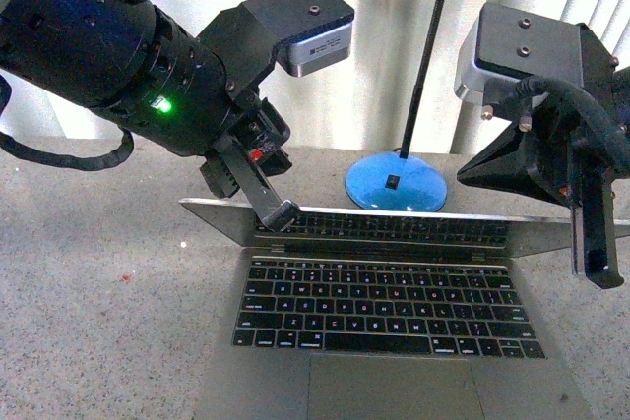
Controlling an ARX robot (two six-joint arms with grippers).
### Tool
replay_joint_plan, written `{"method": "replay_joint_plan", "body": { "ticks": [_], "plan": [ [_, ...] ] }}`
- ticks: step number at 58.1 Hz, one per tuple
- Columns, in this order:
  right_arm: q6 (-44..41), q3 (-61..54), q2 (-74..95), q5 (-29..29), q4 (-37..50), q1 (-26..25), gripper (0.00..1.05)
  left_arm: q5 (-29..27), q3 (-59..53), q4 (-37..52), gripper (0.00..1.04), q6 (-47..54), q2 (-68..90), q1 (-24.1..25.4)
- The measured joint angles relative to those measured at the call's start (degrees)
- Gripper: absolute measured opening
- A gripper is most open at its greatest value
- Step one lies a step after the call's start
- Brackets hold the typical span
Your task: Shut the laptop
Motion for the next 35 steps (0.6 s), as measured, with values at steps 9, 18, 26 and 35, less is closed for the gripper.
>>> {"method": "replay_joint_plan", "body": {
  "ticks": [9, 18, 26, 35],
  "plan": [
    [-0.2, -0.2, 0.04, 0.07, 0.0, 0.0, 0.03, 0.09, 0.0, -0.33, 0.04, 0.44, 0.0, 0.0],
    [-0.28, -0.2, 0.04, 0.09, -0.09, 0.0, 0.03, 0.28, 0.0, -0.59, 0.04, 0.55, 0.0, -0.02],
    [-0.42, -0.2, 0.07, 0.11, -0.09, 0.04, 0.03, 0.57, 0.0, -0.85, 0.04, 0.57, 0.0, -0.17],
    [-0.61, -0.37, 0.31, 0.13, -0.07, 0.07, 0.03, 0.96, -0.52, -0.83, 0.04, 0.55, 0.0, -0.33]
  ]
}}
